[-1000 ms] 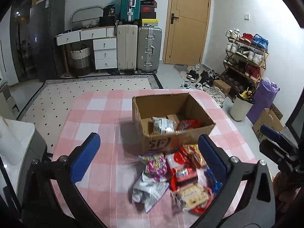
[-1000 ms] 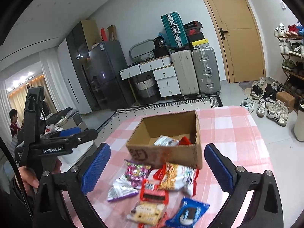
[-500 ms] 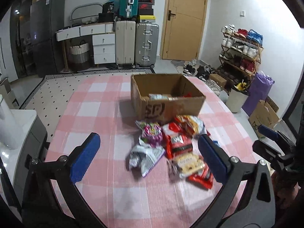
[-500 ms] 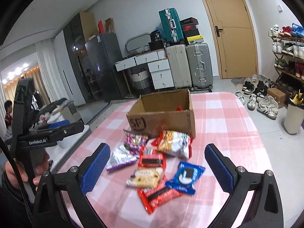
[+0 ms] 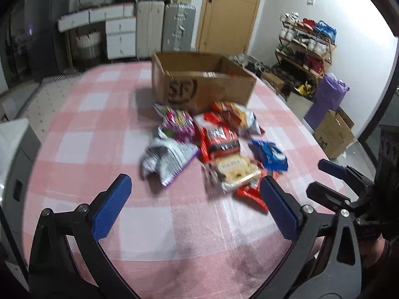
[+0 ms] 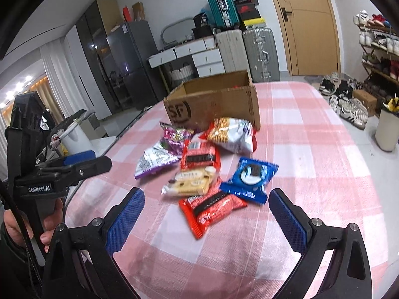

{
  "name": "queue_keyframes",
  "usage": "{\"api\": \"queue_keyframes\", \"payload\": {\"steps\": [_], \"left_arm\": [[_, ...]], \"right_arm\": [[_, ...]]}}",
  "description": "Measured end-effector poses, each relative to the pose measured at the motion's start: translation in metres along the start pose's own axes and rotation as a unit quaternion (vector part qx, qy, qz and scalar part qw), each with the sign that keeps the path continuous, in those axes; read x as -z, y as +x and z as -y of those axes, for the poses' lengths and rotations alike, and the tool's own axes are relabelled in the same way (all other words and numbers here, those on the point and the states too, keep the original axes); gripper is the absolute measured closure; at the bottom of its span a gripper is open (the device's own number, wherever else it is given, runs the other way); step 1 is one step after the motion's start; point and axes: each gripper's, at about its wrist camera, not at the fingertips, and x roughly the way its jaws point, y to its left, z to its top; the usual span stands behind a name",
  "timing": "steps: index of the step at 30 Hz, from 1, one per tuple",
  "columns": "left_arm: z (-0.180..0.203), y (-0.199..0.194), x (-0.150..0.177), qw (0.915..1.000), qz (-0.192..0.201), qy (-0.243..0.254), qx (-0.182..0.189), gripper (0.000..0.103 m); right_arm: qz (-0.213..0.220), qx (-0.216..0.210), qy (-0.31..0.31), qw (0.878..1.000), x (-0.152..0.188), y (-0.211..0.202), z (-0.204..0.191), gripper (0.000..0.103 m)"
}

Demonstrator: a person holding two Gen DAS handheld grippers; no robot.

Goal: Organize snacks
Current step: 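Withdraw both tools from the box back toward the snack pile, then grasp the cream biscuit pack with the left tool and lift it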

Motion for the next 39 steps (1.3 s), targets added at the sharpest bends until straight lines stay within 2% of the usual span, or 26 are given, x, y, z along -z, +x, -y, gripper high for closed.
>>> {"api": "queue_keyframes", "payload": {"steps": [10,21,31,34,36,39], "left_arm": [[0.018,0.064,0.000,0.9976,-0.062,-0.005,0.031,0.000],[0.057,0.129,-0.014,0.9932,-0.116,-0.002,0.010,0.000],[0.063,0.180,-0.029,0.9894,-0.138,-0.033,-0.030,0.000],[0.065,0.191,-0.032,0.9889,-0.141,-0.042,-0.024,0.001],[0.066,0.195,-0.033,0.9892,-0.140,-0.042,-0.016,0.005],[0.068,0.200,-0.036,0.9894,-0.138,-0.044,0.005,0.021]], "right_arm": [[-0.019,0.005,0.023,1.000,0.014,0.018,0.020,0.002],[-0.023,0.007,0.068,0.997,0.025,0.024,0.057,0.002],[-0.021,-0.010,0.104,0.994,0.033,0.022,0.077,0.002],[-0.020,-0.015,0.105,0.994,0.035,0.022,0.078,0.002],[-0.022,-0.017,0.106,0.994,0.036,0.022,0.077,0.002],[-0.019,-0.020,0.104,0.994,0.037,0.022,0.077,0.002]]}}
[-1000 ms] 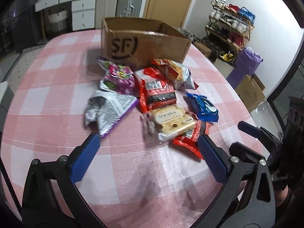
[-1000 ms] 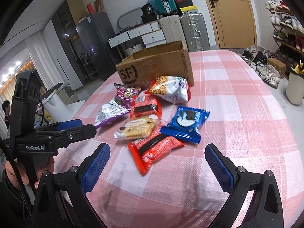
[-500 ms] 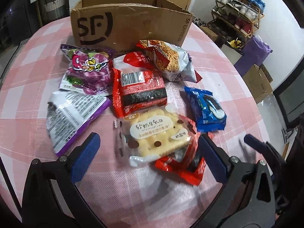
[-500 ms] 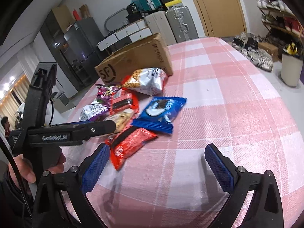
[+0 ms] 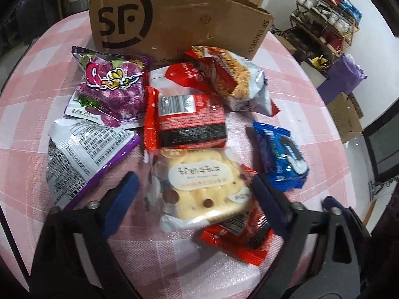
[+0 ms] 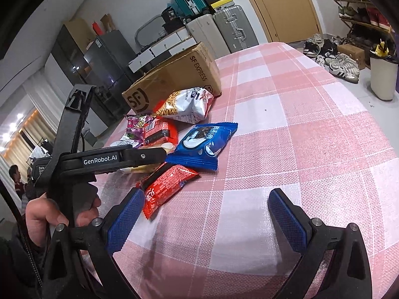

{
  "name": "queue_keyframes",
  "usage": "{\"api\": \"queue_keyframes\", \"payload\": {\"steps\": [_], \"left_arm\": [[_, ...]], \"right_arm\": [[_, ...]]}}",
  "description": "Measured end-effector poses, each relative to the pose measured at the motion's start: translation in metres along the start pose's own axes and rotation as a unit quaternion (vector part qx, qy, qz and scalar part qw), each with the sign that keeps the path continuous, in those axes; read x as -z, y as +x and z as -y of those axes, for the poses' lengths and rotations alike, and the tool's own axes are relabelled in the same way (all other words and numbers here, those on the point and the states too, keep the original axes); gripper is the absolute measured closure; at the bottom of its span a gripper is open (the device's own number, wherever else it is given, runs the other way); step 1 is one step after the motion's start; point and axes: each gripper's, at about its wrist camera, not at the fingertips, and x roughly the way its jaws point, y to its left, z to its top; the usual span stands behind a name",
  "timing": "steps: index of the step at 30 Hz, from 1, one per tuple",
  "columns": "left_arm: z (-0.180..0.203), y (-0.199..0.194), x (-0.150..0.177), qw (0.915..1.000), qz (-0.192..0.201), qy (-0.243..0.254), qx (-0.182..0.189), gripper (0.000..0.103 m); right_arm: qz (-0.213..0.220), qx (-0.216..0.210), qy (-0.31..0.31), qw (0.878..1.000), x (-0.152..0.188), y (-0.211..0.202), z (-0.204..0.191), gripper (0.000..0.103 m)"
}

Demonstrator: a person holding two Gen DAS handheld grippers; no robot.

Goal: Organize snacks
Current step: 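Grasp the cream biscuit pack with the left tool and lift it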

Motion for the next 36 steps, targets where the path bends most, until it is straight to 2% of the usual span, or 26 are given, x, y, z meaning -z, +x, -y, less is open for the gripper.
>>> {"api": "queue_keyframes", "payload": {"steps": [2,6,7,8,16,25,36], "left_arm": [[0.001,0.001,0.000,0.9999,-0.001,0.005,0.013,0.035],[0.009,0.005,-0.003,0.9992,-0.008,0.011,0.037,0.054],[0.011,0.004,-0.001,0.9990,-0.009,0.012,0.042,0.065],[0.013,0.007,-0.003,0.9986,-0.014,0.016,0.047,0.081],[0.015,0.008,-0.002,0.9978,-0.008,0.010,0.065,0.090],[0.008,-0.008,0.005,0.9956,0.013,0.010,0.092,0.091],[-0.024,-0.048,0.025,0.9952,0.038,0.018,0.088,0.091]], "right_arm": [[0.001,-0.002,0.002,1.000,0.001,0.000,0.000,0.002],[0.002,-0.005,0.004,1.000,0.002,-0.001,0.000,0.002],[0.003,-0.007,0.004,1.000,0.002,-0.001,0.000,0.002],[0.004,-0.007,0.005,1.000,0.002,-0.001,0.000,0.002],[0.007,-0.010,0.008,1.000,0.003,-0.003,0.002,0.002],[0.007,-0.008,0.009,1.000,0.004,-0.003,0.003,0.002],[0.011,0.002,-0.001,1.000,-0.002,-0.006,-0.004,0.002]]}}
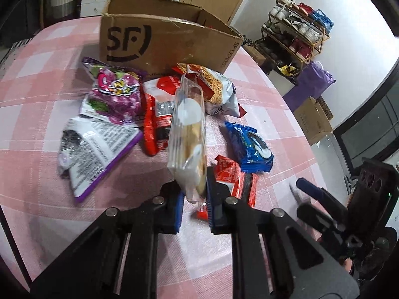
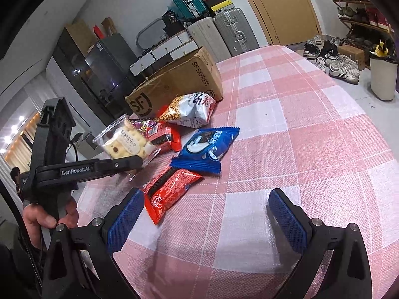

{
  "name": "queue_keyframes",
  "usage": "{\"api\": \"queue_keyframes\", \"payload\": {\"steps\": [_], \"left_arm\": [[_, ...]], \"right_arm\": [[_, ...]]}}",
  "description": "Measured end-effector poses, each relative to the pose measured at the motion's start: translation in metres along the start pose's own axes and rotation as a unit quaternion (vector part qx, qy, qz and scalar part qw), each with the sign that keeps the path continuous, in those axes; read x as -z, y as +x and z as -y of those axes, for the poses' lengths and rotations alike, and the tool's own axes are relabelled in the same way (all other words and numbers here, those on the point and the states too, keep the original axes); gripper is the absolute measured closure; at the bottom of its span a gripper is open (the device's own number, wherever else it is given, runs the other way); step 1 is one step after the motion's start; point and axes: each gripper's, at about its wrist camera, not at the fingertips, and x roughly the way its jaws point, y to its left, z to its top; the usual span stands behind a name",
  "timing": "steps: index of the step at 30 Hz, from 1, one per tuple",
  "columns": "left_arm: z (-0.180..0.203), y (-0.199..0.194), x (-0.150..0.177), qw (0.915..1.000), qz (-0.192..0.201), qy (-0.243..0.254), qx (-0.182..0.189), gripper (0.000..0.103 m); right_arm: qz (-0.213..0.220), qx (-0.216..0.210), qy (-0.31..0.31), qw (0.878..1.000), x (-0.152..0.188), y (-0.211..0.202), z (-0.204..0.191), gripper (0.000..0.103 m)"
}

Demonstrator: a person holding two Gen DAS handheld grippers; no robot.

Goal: Organize snacks
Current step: 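Grasp the cream biscuit pack with the left tool and lift it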

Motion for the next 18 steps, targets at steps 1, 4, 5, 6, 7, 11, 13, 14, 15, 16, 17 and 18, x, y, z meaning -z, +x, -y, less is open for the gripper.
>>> {"api": "queue_keyframes", "payload": {"steps": [1,4,5,6,7,11,13,14,15,16,17,18], "left_arm": [[-0.003,-0.005,0.003,1.0000,0.002,0.001,-0.002,0.091],[-0.010,-0.019,0.009,0.9999,0.013,0.007,-0.005,0.091],[-0.012,-0.025,0.011,0.9997,0.020,0.010,-0.010,0.091],[-0.013,-0.028,0.011,0.9996,0.024,0.013,-0.012,0.091],[-0.016,-0.034,0.013,0.9993,0.030,0.013,-0.015,0.091],[-0.032,-0.050,0.018,0.9988,0.045,0.003,-0.018,0.091],[-0.038,-0.056,0.019,0.9986,0.051,-0.002,-0.018,0.091],[-0.042,-0.061,0.020,0.9984,0.054,-0.002,-0.018,0.091],[-0.045,-0.064,0.021,0.9982,0.057,-0.003,-0.020,0.091],[-0.048,-0.066,0.022,0.9979,0.061,-0.004,-0.022,0.091],[-0.051,-0.070,0.023,0.9977,0.064,-0.004,-0.024,0.091],[-0.055,-0.074,0.025,0.9974,0.067,-0.004,-0.027,0.091]], "right_arm": [[0.000,0.002,-0.002,1.000,0.000,0.000,-0.001,0.002],[-0.002,0.007,-0.002,1.000,-0.004,-0.001,-0.002,0.002],[-0.003,0.008,-0.003,1.000,-0.006,-0.001,-0.002,0.002],[-0.002,0.011,-0.003,1.000,-0.008,0.000,-0.003,0.002],[-0.002,0.012,-0.003,1.000,-0.009,0.000,-0.003,0.002],[-0.013,0.018,-0.002,1.000,-0.020,0.009,-0.005,0.002],[-0.021,0.020,-0.002,1.000,-0.025,0.016,-0.006,0.002],[-0.025,0.023,-0.002,0.999,-0.028,0.021,-0.006,0.002],[-0.029,0.023,-0.001,0.999,-0.030,0.024,-0.006,0.002],[-0.034,0.023,0.002,0.999,-0.034,0.029,-0.006,0.002],[-0.037,0.023,0.004,0.999,-0.037,0.033,-0.006,0.002],[-0.040,0.023,0.005,0.999,-0.040,0.037,-0.007,0.002]]}}
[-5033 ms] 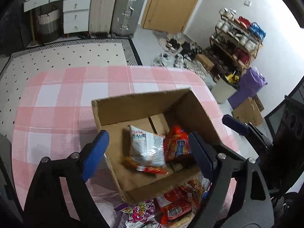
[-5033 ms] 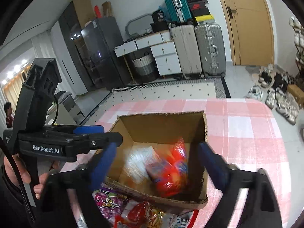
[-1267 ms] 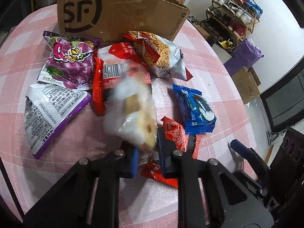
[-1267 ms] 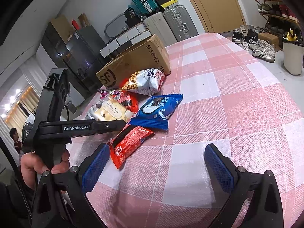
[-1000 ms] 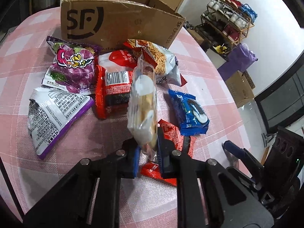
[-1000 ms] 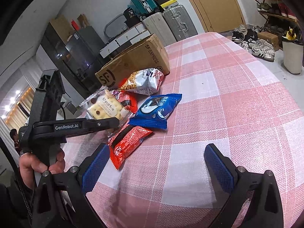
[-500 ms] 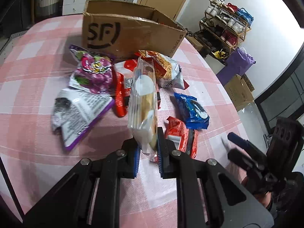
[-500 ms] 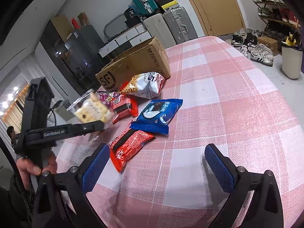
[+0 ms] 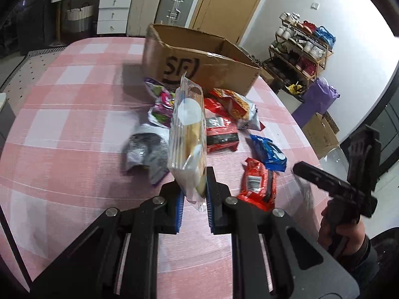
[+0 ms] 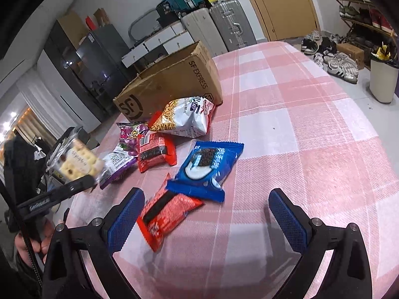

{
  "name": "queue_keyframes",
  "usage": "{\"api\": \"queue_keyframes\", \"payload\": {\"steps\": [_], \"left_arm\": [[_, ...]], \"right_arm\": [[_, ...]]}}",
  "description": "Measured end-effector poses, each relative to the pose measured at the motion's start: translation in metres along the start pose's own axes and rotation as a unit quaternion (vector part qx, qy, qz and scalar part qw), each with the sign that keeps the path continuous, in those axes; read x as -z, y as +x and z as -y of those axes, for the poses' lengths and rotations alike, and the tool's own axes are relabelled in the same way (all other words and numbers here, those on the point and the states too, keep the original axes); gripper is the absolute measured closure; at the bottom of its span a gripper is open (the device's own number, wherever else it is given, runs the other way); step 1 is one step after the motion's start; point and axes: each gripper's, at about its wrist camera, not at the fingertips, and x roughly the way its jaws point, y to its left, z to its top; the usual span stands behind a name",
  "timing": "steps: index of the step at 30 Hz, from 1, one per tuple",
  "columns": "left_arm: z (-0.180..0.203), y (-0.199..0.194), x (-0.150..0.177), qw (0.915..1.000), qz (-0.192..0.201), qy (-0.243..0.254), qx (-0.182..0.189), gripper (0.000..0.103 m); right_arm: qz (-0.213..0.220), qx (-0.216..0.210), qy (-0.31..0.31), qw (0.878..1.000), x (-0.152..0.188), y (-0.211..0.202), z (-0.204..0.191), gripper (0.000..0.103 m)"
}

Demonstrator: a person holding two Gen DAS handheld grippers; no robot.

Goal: Organize snacks
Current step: 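Grasp the cream biscuit pack with the left tool and lift it, then grasp the blue Oreo pack with the right tool while the left tool holds the biscuit pack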

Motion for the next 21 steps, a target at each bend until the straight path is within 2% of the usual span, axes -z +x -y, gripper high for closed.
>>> {"api": "queue_keyframes", "payload": {"steps": [5,16,21], "left_arm": [[-0.019,-0.012,0.003,0.9997,0.013,-0.017,-0.012,0.091],[-0.059,-0.032,0.009,0.9978,0.032,-0.037,-0.045,0.091],[-0.065,-0.035,0.008,0.9975,0.035,-0.037,-0.048,0.091]], "right_arm": [[-0.014,-0.001,0.009,1.000,-0.011,0.018,-0.005,0.002],[-0.033,0.037,-0.003,0.999,-0.026,0.055,-0.022,0.002],[-0.035,0.065,-0.019,0.997,-0.028,0.062,-0.029,0.013]]}}
